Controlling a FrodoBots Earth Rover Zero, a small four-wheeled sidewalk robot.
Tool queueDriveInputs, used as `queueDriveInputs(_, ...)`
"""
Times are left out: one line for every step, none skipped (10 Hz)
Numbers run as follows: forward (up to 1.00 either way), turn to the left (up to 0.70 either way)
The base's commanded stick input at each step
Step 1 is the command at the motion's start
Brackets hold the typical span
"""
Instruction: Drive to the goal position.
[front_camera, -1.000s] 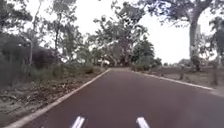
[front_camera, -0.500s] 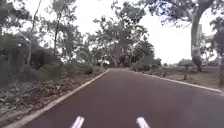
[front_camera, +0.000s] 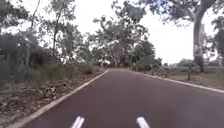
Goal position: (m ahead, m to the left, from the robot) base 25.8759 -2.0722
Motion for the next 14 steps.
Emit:
queueDriveInputs(0.6, 0.0)
queueDriveInputs(0.6, 0.0)
queueDriveInputs(0.6, 0.0)
queueDriveInputs(0.6, 0.0)
queueDriveInputs(0.6, 0.0)
queueDriveInputs(0.6, 0.0)
queueDriveInputs(0.6, 0.0)
queueDriveInputs(0.6, 0.0)
queueDriveInputs(0.6, 0.0)
queueDriveInputs(0.6, 0.0)
queueDriveInputs(0.6, 0.0)
queueDriveInputs(0.6, 0.0)
queueDriveInputs(0.6, 0.0)
queueDriveInputs(0.6, 0.0)
